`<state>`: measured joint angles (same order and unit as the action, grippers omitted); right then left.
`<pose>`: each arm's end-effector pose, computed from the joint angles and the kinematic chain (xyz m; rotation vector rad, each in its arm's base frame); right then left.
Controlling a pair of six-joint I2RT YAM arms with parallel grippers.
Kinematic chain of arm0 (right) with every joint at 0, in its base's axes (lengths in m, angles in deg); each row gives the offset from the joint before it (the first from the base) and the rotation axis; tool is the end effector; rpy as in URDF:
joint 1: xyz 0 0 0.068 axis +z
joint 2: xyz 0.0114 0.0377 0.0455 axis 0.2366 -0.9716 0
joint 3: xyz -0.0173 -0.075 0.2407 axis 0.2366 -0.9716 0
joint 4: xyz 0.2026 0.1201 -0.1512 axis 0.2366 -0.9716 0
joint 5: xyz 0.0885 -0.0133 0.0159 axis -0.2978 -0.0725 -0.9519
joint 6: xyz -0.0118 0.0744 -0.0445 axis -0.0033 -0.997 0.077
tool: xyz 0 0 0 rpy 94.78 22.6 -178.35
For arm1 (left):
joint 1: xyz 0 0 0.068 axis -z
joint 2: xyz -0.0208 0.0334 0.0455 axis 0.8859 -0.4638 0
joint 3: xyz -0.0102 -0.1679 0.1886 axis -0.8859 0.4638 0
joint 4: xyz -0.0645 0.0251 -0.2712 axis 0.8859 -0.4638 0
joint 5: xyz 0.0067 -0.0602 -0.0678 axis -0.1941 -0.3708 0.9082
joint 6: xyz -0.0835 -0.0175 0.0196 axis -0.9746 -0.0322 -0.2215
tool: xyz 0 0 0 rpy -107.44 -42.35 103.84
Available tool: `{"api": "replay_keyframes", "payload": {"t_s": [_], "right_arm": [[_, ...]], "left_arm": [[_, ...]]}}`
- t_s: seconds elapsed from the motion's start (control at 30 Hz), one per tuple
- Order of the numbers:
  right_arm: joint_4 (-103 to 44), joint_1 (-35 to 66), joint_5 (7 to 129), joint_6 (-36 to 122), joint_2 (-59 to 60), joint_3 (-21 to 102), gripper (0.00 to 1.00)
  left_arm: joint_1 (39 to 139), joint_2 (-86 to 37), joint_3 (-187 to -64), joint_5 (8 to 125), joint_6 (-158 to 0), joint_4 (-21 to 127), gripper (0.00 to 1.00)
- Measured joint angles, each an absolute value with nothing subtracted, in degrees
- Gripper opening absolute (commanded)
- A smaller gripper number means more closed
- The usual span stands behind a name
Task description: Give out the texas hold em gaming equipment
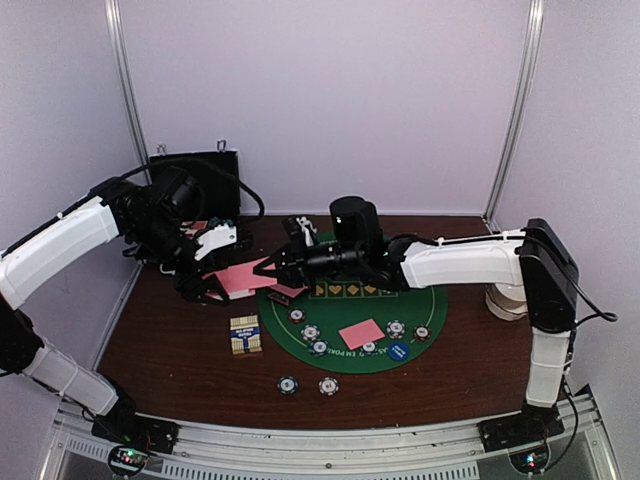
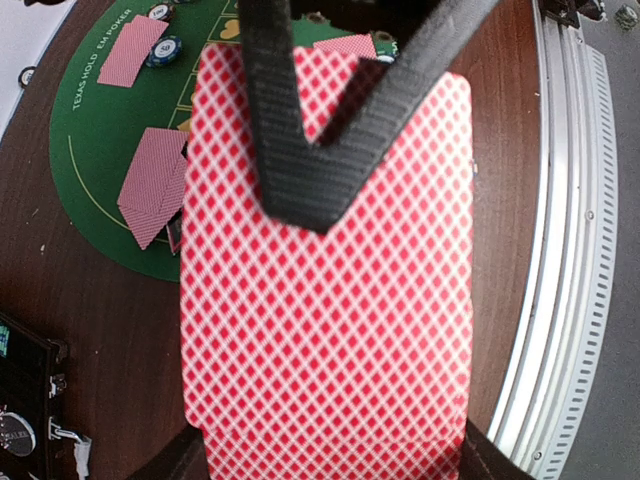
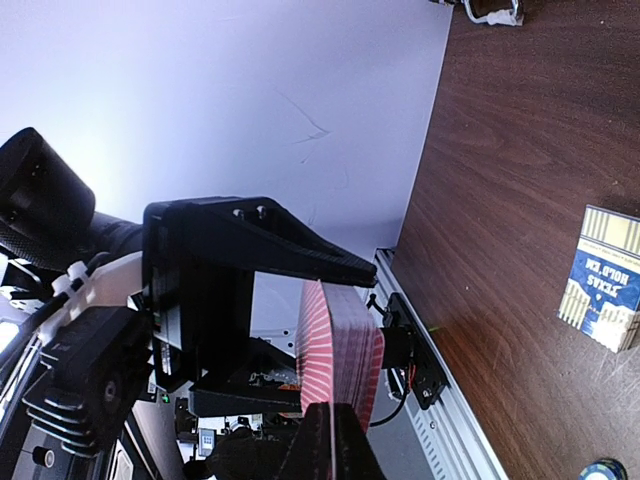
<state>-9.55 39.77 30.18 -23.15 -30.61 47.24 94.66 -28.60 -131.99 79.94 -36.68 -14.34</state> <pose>0.2524 0.4331 0.2339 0.3771 -2.3318 -2.0696 0.2382 -0.1847 0.2743 1.5016 2.2287 -0.5257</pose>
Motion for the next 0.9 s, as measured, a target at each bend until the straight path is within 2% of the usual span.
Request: {"api": "replay_keyframes", "payload": {"t_s": [0.33, 0.57, 0.9], "right_arm": [[-11.08, 37.27, 29.17, -23.15, -24.07, 40.80, 0.00], [-17.29, 31.07, 28.30, -18.32, -17.06, 31.81, 0.00], [-42.66, 25.19, 32.52, 1.94, -14.28, 28.29, 0.00]], "left_arm": [[94.66, -28.49, -131.96, 79.94, -36.64, -14.27, 0.00], [94.66, -28.12, -131.83, 79.92, -36.33, -14.23, 0.00], [94.66, -27.97, -131.77, 79.94, -36.27, -14.23, 0.00]]}}
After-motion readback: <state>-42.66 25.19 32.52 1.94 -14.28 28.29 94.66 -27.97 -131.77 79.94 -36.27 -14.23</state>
